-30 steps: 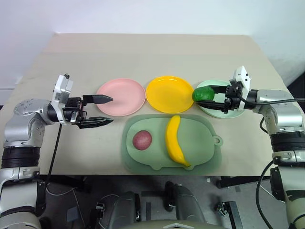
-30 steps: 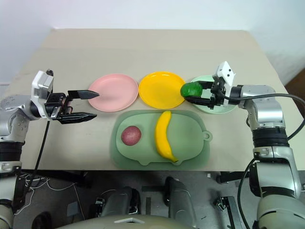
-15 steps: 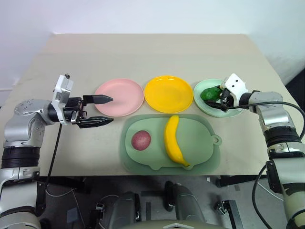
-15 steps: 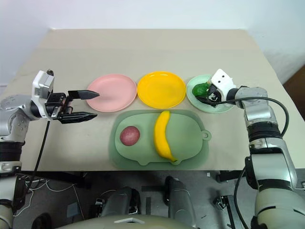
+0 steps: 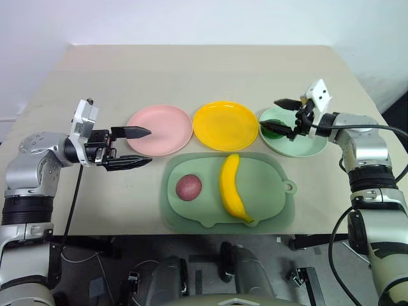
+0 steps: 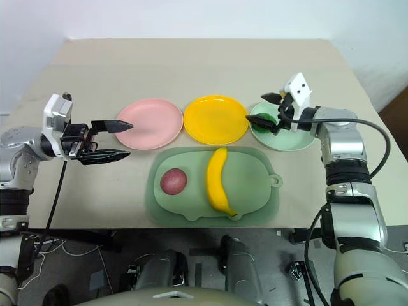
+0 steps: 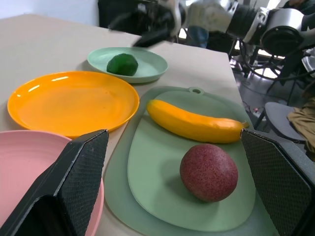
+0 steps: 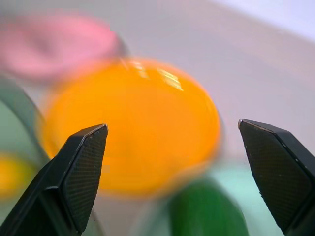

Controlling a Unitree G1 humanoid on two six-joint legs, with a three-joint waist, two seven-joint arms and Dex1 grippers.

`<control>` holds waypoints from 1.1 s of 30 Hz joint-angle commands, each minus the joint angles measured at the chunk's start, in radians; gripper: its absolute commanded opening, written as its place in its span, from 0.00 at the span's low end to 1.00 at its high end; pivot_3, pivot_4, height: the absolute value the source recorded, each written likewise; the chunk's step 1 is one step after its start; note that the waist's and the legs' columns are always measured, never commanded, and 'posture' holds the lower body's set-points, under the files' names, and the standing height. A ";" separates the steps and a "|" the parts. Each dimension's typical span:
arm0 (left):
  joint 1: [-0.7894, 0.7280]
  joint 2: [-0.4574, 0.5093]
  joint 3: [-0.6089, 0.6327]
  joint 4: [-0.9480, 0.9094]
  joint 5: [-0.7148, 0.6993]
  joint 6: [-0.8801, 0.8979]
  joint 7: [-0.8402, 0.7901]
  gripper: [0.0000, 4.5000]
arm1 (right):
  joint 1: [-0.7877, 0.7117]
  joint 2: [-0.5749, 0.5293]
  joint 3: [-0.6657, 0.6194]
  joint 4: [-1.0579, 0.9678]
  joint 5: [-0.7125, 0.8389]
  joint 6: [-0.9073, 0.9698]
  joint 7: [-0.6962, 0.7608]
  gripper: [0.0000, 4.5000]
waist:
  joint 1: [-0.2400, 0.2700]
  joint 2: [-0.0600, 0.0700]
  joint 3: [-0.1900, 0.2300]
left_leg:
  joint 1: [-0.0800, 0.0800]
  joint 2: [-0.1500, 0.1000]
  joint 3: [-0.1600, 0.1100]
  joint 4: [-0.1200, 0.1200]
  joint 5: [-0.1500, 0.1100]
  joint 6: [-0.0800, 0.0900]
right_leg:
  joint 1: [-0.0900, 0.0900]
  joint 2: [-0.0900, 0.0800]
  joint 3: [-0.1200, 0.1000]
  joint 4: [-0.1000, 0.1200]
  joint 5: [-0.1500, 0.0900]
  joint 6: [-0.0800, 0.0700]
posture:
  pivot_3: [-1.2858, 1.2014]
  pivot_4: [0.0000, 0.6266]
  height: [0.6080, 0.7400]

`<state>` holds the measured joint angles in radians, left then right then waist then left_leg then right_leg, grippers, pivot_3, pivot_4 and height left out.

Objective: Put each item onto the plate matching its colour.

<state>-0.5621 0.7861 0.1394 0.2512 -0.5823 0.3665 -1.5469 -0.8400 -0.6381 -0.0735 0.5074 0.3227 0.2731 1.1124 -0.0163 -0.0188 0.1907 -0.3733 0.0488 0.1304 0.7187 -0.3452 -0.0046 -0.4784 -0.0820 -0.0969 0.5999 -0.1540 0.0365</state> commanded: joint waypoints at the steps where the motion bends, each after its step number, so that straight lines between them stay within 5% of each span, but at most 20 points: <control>1: -0.010 0.015 0.028 -0.036 -0.027 0.006 -0.007 1.00 | 0.043 0.008 -0.019 -0.138 0.044 0.075 -0.022 0.99 | 0.005 0.000 0.000 | 0.000 0.000 0.000 0.000 0.000 0.000 | 0.000 0.000 0.000 0.000 0.000 0.000 | 0.52 0.24 0.72; 5: -0.003 0.015 0.027 -0.045 -0.032 0.005 -0.003 1.00 | 0.114 0.054 -0.033 -0.272 0.069 0.150 -0.119 0.99 | 0.005 0.000 0.000 | 0.000 0.000 0.000 0.000 0.000 0.000 | 0.000 -0.001 0.000 0.000 0.000 0.000 | 0.52 0.24 0.72; 16: -0.002 -0.015 0.012 -0.032 -0.031 -0.010 -0.004 1.00 | 0.447 0.298 -0.206 -0.869 0.587 0.510 -0.441 0.99 | 0.008 0.000 0.000 | 0.000 -0.001 -0.001 0.001 0.000 0.000 | 0.001 -0.001 0.000 0.000 0.000 0.000 | 0.52 0.24 0.72; 29: -0.053 -0.037 -0.009 0.032 -0.009 -0.029 -0.038 1.00 | 0.730 0.379 -0.102 -1.026 0.515 0.464 -0.685 0.99 | 0.006 -0.001 -0.001 | 0.000 -0.001 -0.002 0.000 0.000 0.001 | 0.001 0.000 0.000 0.000 0.000 0.000 | 0.52 0.24 0.72; 33: -0.057 -0.041 -0.011 0.041 -0.004 -0.033 -0.041 1.00 | 0.742 0.306 -0.045 -1.096 0.458 0.536 -0.770 0.99 | 0.004 -0.001 -0.001 | 0.000 -0.001 -0.001 0.000 0.000 0.001 | 0.001 0.000 0.000 -0.001 0.000 0.000 | 0.52 0.24 0.72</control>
<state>-0.5998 0.7409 0.1276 0.2954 -0.5891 0.3507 -1.5812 -0.0887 -0.3013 -0.1436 -0.5123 0.8122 0.7936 0.3701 -0.0121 -0.0197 0.1899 -0.3728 0.0479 0.1287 0.7186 -0.3456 -0.0040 -0.4776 -0.0817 -0.0966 0.5986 -0.1544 0.0361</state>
